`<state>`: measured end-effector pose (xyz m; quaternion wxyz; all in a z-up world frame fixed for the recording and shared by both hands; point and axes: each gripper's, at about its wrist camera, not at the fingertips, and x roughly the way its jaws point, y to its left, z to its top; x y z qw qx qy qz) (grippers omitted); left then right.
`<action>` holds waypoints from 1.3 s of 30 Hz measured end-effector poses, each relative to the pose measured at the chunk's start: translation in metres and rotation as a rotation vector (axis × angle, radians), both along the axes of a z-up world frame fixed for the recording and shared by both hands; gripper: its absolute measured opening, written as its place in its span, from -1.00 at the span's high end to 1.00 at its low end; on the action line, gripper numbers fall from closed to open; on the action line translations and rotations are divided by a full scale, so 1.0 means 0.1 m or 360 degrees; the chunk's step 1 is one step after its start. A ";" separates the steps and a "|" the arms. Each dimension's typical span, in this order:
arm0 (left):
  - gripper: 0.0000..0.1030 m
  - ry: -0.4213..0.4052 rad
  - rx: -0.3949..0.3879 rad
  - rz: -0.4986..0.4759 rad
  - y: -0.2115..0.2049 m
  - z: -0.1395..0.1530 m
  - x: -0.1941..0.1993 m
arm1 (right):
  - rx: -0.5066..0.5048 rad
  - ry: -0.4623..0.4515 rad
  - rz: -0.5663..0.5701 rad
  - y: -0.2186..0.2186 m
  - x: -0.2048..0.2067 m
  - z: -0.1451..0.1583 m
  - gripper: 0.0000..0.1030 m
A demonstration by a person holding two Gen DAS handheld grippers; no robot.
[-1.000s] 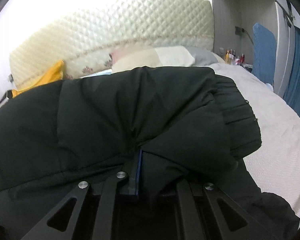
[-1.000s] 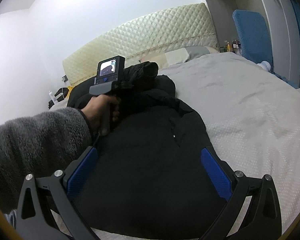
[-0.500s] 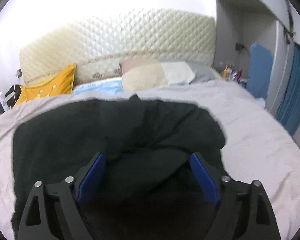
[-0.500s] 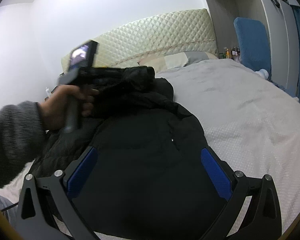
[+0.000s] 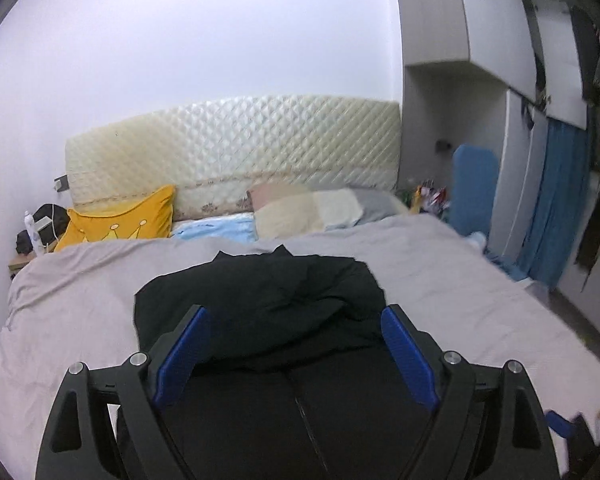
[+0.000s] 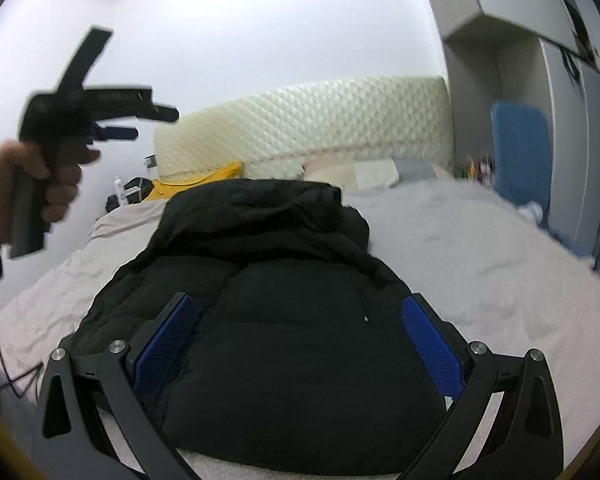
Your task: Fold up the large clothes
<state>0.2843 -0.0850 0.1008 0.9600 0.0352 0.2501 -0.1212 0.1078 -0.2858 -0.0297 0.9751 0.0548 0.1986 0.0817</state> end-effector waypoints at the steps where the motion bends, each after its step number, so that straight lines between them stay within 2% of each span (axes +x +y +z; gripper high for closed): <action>1: -0.70 -0.0018 -0.0001 -0.0010 0.04 0.06 -0.14 | -0.0007 -0.0023 0.0022 0.04 -0.05 0.03 -0.99; 6: -0.70 -0.0096 0.0013 -0.0083 0.24 0.19 -0.83 | -0.0024 -0.0008 0.0045 0.18 -0.19 0.13 -0.99; 8: -0.70 -0.0082 -0.0048 -0.0104 0.38 0.16 -1.06 | -0.0026 -0.0001 0.0068 0.24 -0.26 0.16 -0.99; 11: -0.70 -0.0095 -0.0090 -0.0072 0.59 0.08 -1.33 | 0.0029 0.0053 0.0077 0.29 -0.34 0.15 -0.99; 14: -0.70 -0.0168 -0.0050 0.0013 0.78 -0.03 -1.52 | 0.0019 0.0037 0.0065 0.33 -0.44 0.16 -0.99; 19: -0.70 -0.0117 -0.0088 0.0062 1.03 -0.29 -1.54 | -0.0033 0.0003 0.0027 0.38 -0.48 0.20 -1.00; 22: -0.70 -0.0085 -0.0096 0.0096 1.16 -0.55 -1.55 | -0.0081 0.0001 0.0011 0.42 -0.52 0.19 -0.99; 30: -0.70 0.0145 -0.0206 0.0193 1.58 -1.22 -1.37 | -0.0147 0.0070 -0.0004 0.48 -0.47 0.14 -1.00; 39: -0.70 0.0333 -0.0311 0.0306 2.11 -1.54 -1.14 | -0.0121 0.0204 -0.0029 0.18 -0.18 0.16 -1.00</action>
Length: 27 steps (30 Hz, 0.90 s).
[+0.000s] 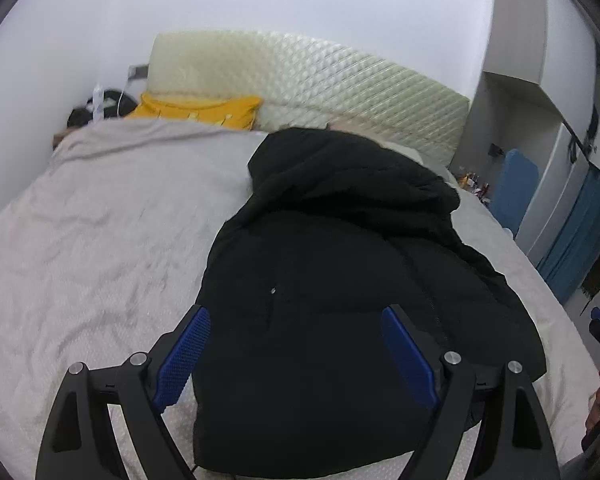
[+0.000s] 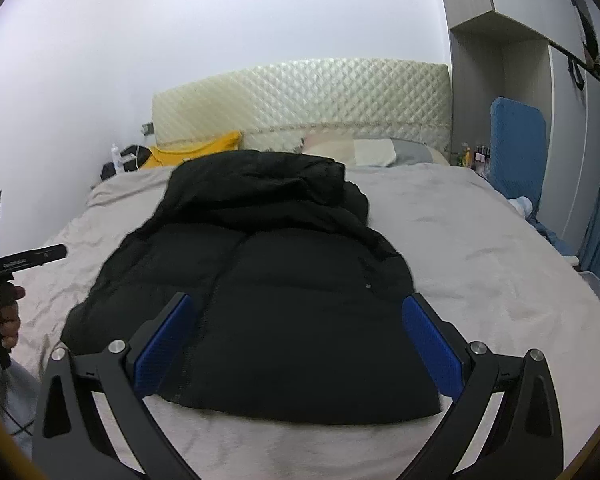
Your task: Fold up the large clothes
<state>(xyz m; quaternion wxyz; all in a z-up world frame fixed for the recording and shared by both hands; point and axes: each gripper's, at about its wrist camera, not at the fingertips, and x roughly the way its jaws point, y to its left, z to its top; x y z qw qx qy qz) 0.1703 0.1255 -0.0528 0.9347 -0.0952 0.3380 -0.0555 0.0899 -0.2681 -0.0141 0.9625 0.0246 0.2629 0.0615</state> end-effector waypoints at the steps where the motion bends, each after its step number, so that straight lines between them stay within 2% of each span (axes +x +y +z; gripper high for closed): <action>1: -0.70 0.0027 -0.0019 -0.0007 0.04 -0.03 0.03 | 0.0003 0.0022 -0.0002 -0.09 0.05 0.01 -1.00; 6: -0.70 0.0105 -0.0033 0.0015 0.16 -0.12 0.12 | 0.0041 0.0159 -0.0035 -0.40 0.24 -0.03 -0.99; 10: -0.70 0.0243 -0.0107 0.0049 0.27 -0.27 0.23 | 0.0149 0.0311 -0.0018 -0.64 0.42 -0.22 -0.99; 14: -0.70 0.0376 -0.0194 0.0096 0.40 -0.45 0.34 | 0.0231 0.0509 -0.0023 -0.78 0.58 -0.52 -0.67; 18: -0.70 0.0459 -0.0213 0.0137 0.45 -0.57 0.39 | 0.0172 0.0708 -0.0084 -0.91 0.69 -0.84 -0.69; 23: -0.70 0.0571 -0.0136 0.0166 0.39 -0.75 0.48 | 0.0329 0.0905 -0.0091 -1.07 0.88 -1.23 -0.71; 24: -0.70 0.0590 -0.0128 0.0164 0.37 -0.77 0.49 | 0.0343 0.0919 -0.0062 -1.08 0.91 -1.29 -0.73; 26: -0.70 0.0654 -0.0120 0.0168 0.35 -0.87 0.53 | 0.0354 0.0940 -0.0049 -1.10 0.95 -1.39 -0.93; 27: -0.70 0.0678 -0.0104 0.0181 0.35 -0.91 0.55 | 0.0379 0.0935 -0.0044 -1.11 0.96 -1.43 -0.97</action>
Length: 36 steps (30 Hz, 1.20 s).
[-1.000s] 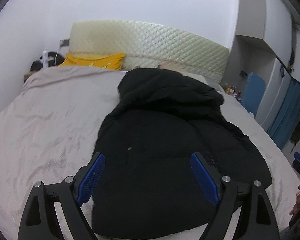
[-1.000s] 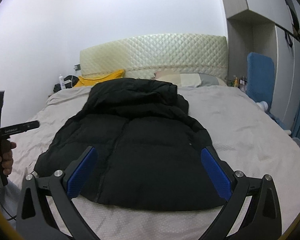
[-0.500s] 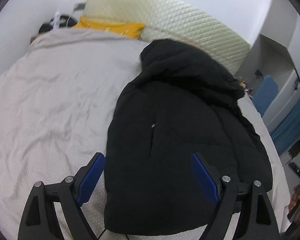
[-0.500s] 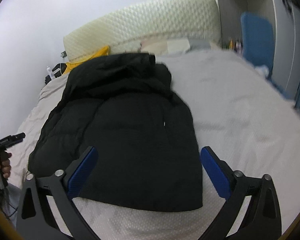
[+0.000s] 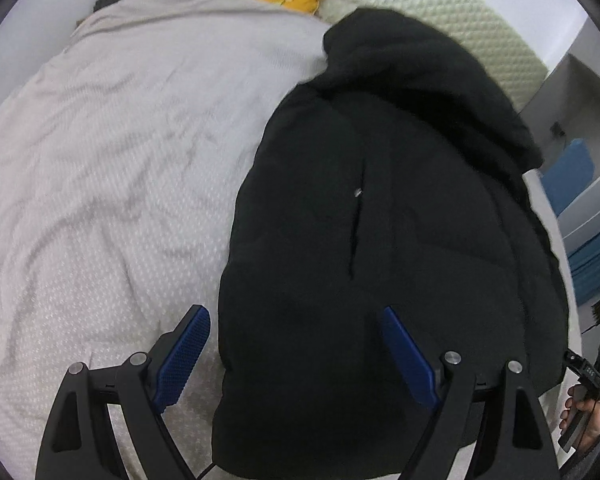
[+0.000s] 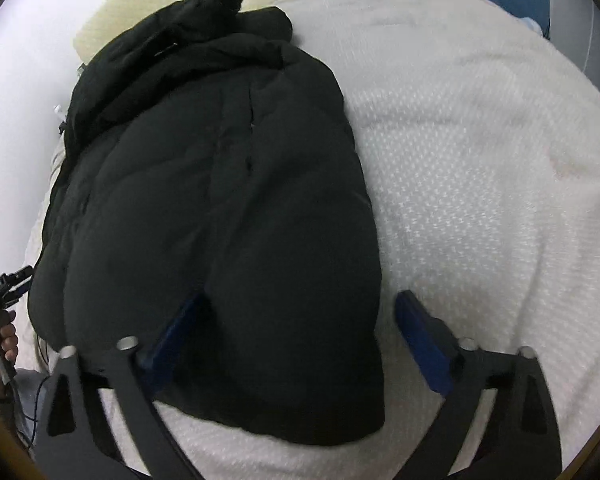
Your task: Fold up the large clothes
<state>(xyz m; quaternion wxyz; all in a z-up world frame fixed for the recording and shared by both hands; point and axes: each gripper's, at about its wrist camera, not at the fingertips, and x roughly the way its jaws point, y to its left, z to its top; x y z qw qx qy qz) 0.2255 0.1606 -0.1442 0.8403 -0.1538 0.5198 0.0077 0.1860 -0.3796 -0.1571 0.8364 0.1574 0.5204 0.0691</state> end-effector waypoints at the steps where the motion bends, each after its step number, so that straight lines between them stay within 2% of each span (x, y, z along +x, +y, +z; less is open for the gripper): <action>1: -0.70 0.0025 0.0026 0.0012 0.00 -0.04 0.02 | 0.0033 0.0004 -0.0002 -0.01 0.01 -0.03 -0.99; 8: -0.72 0.0092 0.0077 0.0038 -0.08 -0.17 0.05 | 0.0146 0.0011 0.0037 0.08 0.06 -0.10 -1.00; 12: -0.74 0.0109 0.0035 0.0069 -0.06 -0.18 0.04 | 0.0202 -0.0096 0.0211 0.33 0.01 0.08 -0.99; 15: -0.74 0.0098 -0.0083 0.0101 -0.02 -0.17 0.00 | 0.0179 -0.0167 0.0286 0.45 -0.03 0.22 -0.83; 16: -0.74 0.0081 -0.0123 0.0089 -0.02 -0.16 -0.02 | 0.0184 -0.0183 0.0287 0.46 -0.04 0.25 -0.69; 17: -0.74 0.0076 -0.0140 0.0078 -0.03 -0.15 -0.03 | 0.0192 -0.0191 0.0278 0.45 -0.05 0.27 -0.50; 19: -0.74 0.0089 -0.0143 0.0082 -0.03 -0.17 -0.05 | 0.0227 -0.0203 0.0254 0.42 -0.03 0.30 -0.34; 22: -0.74 0.0136 -0.0173 0.0125 -0.01 -0.24 -0.05 | 0.0436 -0.0223 0.0193 0.29 -0.01 0.32 -0.30; 24: -0.74 0.0159 -0.0202 0.0136 0.04 -0.31 -0.03 | 0.0489 -0.0236 0.0181 0.25 0.01 0.33 -0.28; 30: -0.73 0.0175 -0.0398 0.0091 -0.07 -0.35 0.11 | 0.0491 -0.0119 0.0102 0.27 0.05 0.18 -0.31; 35: -0.71 0.0164 -0.0442 0.0021 -0.21 -0.33 0.15 | 0.0421 -0.0027 0.0005 0.31 0.08 0.11 -0.27; 36: -0.61 0.0155 -0.0450 0.0010 -0.23 -0.32 0.16 | 0.0409 -0.0025 -0.0010 0.34 0.09 0.10 -0.24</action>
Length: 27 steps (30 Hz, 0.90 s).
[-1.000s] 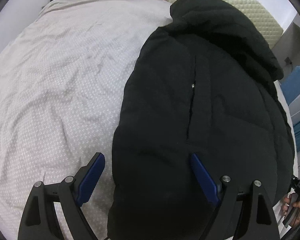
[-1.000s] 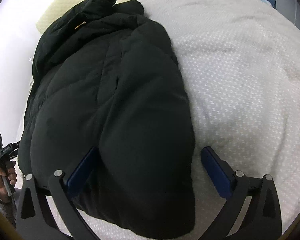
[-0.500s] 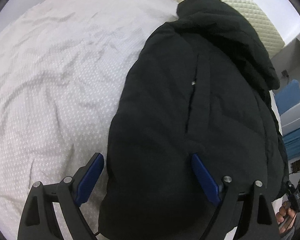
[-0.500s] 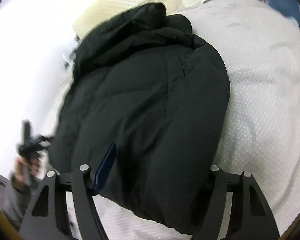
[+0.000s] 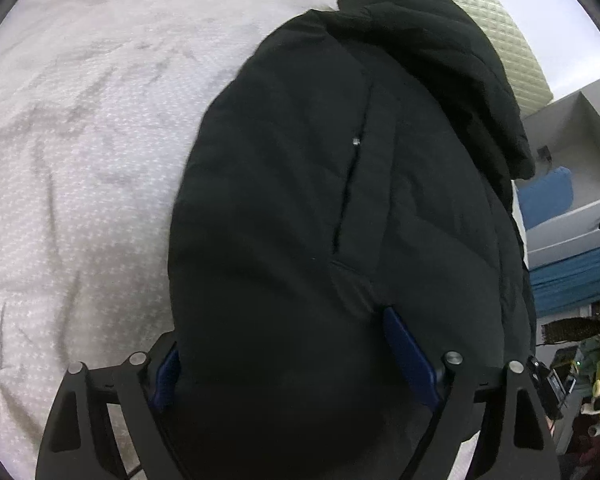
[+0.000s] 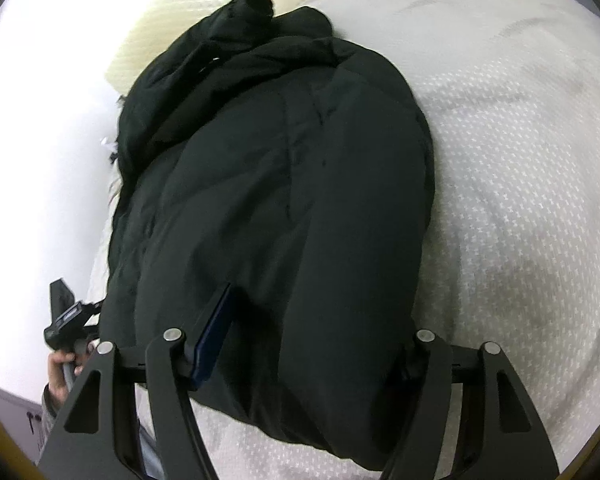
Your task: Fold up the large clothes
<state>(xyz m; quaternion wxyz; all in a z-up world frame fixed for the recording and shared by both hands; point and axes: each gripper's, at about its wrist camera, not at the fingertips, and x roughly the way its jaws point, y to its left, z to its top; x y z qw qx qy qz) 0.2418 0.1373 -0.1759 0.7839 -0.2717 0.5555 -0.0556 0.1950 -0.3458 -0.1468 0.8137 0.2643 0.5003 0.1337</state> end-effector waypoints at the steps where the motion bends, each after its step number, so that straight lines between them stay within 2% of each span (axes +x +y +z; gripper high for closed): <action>1: -0.49 -0.0014 -0.0020 -0.0015 -0.03 0.01 0.00 | -0.0029 0.0004 -0.0010 0.02 -0.01 -0.01 -0.08; 2: -0.42 -0.0031 -0.0046 -0.0031 -0.01 -0.01 0.01 | -0.0060 0.0000 -0.0016 0.04 -0.01 -0.01 0.07; 3: -0.25 -0.0051 -0.0076 -0.0047 -0.01 0.02 0.03 | -0.0079 -0.0004 -0.0018 0.07 0.00 0.00 0.13; 4: -0.08 -0.0078 -0.0124 -0.0071 -0.04 0.05 0.04 | -0.0093 -0.0011 -0.0019 0.10 -0.01 0.02 0.28; 5: -0.02 -0.0108 -0.0189 -0.0095 -0.06 0.09 0.04 | -0.0103 -0.0026 -0.0013 0.09 -0.01 0.04 0.44; 7: 0.08 -0.0164 -0.0255 -0.0121 -0.15 0.13 0.08 | -0.0148 -0.0061 -0.0005 0.14 -0.04 0.10 0.60; 8: 0.15 -0.0187 -0.0260 -0.0128 -0.16 0.16 0.08 | -0.0171 -0.0078 -0.0007 0.15 -0.05 0.13 0.66; 10: 0.50 -0.0243 -0.0287 -0.0124 -0.17 0.22 0.08 | -0.0192 -0.0127 -0.0022 0.20 -0.08 0.21 0.72; 13: 0.71 -0.0317 -0.0367 -0.0108 -0.11 0.30 0.05 | -0.0203 -0.0218 -0.0074 0.20 -0.18 0.36 0.75; 19: 0.85 -0.0463 -0.0478 -0.0069 0.02 0.44 -0.13 | -0.0200 -0.0423 -0.0124 0.18 -0.50 0.74 0.80; 26: 0.91 -0.0578 -0.0489 -0.0035 0.12 0.75 -0.46 | -0.0134 -0.0518 -0.0167 0.17 -0.84 0.93 0.82; 27: 0.91 -0.0594 -0.0510 -0.0029 0.25 0.78 -0.56 | -0.0116 -0.0532 -0.0178 0.16 -0.88 0.96 0.82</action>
